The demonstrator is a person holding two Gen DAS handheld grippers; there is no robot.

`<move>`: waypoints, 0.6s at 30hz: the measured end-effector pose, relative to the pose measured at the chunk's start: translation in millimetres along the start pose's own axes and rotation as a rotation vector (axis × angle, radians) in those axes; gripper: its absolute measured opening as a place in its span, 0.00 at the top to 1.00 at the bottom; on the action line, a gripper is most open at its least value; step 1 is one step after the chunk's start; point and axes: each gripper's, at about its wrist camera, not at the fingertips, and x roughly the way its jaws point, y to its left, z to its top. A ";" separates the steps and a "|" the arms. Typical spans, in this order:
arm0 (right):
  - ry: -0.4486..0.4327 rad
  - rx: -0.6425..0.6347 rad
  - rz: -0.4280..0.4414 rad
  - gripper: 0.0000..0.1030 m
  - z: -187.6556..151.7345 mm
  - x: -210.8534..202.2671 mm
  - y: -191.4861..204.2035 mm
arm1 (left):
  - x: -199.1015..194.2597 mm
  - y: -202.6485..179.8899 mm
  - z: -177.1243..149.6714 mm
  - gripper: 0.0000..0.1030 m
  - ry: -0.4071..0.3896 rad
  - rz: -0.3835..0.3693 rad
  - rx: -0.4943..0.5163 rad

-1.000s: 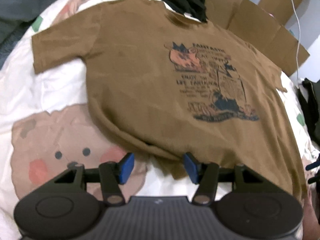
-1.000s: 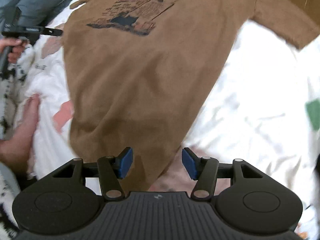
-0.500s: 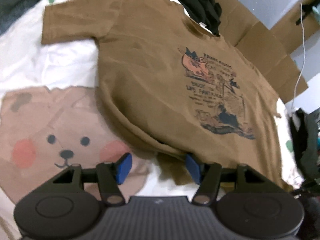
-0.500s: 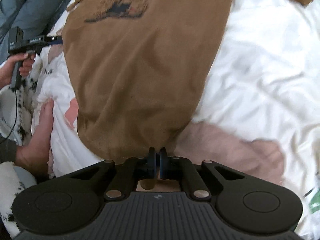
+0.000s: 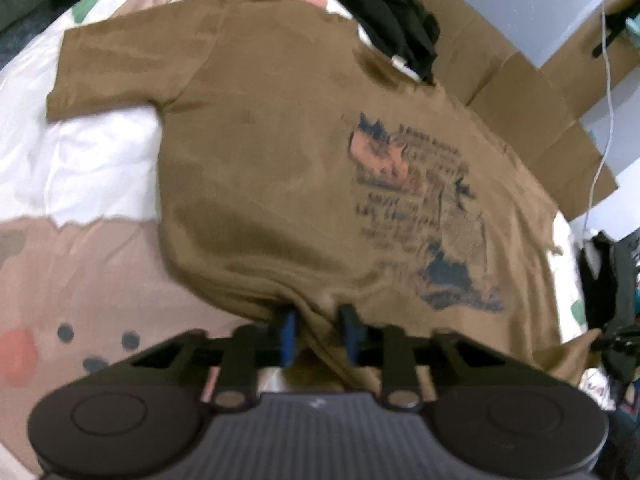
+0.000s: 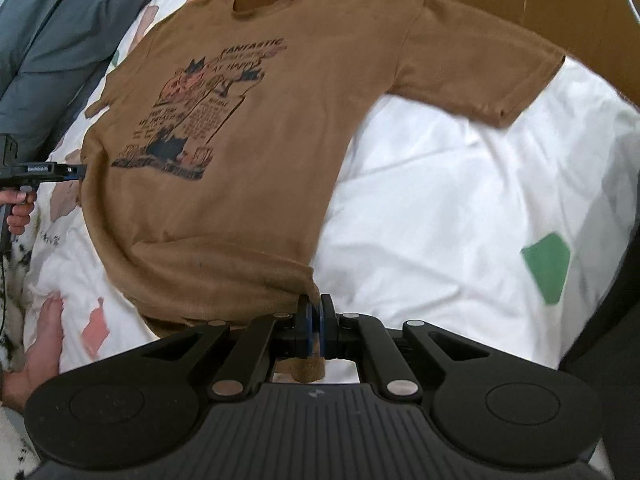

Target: Fold clothes

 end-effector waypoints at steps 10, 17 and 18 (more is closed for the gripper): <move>-0.083 -0.019 -0.133 0.97 39.3 7.5 -13.1 | 1.4 -12.8 43.7 0.89 -0.120 0.053 0.038; -0.127 -0.014 -0.228 0.97 66.4 12.3 -26.9 | 0.4 -16.9 47.6 0.54 -0.080 0.040 0.063; -0.129 -0.014 -0.233 0.97 68.3 12.9 -28.5 | -4.5 -19.4 43.6 0.49 -0.080 0.032 0.095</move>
